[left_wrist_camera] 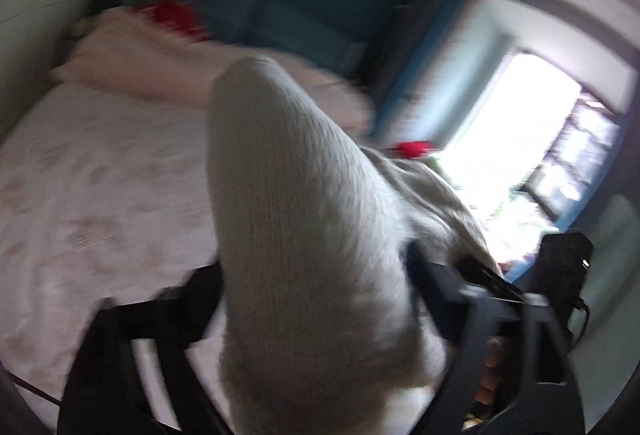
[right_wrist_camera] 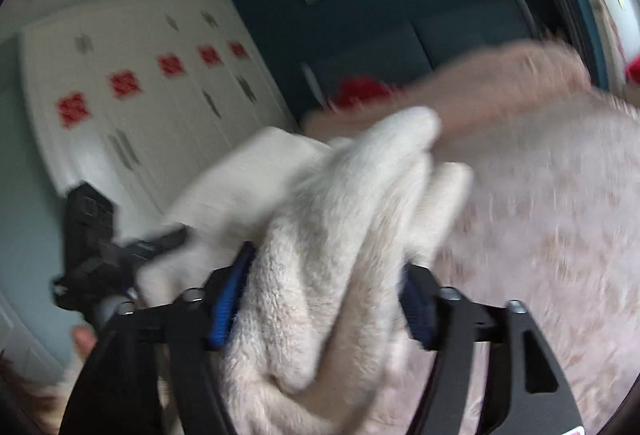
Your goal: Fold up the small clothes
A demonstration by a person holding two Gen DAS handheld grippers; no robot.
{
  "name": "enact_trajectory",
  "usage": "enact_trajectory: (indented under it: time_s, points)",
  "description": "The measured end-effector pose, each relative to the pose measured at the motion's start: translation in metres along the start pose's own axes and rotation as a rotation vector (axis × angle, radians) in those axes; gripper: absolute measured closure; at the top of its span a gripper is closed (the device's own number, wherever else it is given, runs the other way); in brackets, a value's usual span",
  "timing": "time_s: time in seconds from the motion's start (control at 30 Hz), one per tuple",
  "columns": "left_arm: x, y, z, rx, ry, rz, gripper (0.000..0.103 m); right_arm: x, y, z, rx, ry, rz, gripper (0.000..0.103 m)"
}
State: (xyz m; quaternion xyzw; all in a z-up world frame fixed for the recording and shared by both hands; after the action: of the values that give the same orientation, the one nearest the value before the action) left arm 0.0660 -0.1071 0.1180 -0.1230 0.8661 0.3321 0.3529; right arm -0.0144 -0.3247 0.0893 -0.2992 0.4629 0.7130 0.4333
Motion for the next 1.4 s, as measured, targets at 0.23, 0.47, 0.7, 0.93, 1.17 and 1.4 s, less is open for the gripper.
enact_trajectory:
  time_s: [0.23, 0.47, 0.7, 0.93, 1.17, 1.4]
  points:
    - [0.102, -0.031, 0.174, -0.336, 0.282, 0.174, 0.020, 0.139, -0.073, -0.045, 0.195, -0.121, 0.315, 0.064]
    - [0.087, -0.047, 0.128, -0.329, 0.085, 0.146, 0.019, 0.117, -0.122, 0.039, 0.119, 0.097, 0.346, 0.080]
    - [0.127, -0.129, 0.162, -0.551, 0.005, 0.291, 0.018, 0.182, -0.202, -0.033, 0.265, 0.051, 0.593, 0.103]
    - [0.140, -0.121, 0.178, -0.548, 0.061, 0.309, 0.017, 0.150, -0.159, -0.005, 0.278, 0.080, 0.458, 0.092]
    - [0.142, -0.108, 0.160, -0.581, 0.033, 0.297, 0.019, 0.171, -0.150, -0.009, 0.339, 0.125, 0.474, 0.088]
    - [0.142, -0.077, 0.135, -0.610, -0.016, 0.223, 0.015, 0.141, -0.073, 0.032, 0.399, 0.250, 0.220, 0.011]
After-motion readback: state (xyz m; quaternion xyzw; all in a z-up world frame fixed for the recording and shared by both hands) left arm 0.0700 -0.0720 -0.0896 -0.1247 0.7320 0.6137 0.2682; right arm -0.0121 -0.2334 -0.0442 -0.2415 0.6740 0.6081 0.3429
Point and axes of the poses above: each gripper's, at about its wrist camera, not at the fingertips, and y roughly against the way its jaws point, z to its left, x to its underside, the point moved 5 cm from there along -y, roughly the way its jaws point, and after that the axes turned 5 degrees about y, right-handed, at the moved point
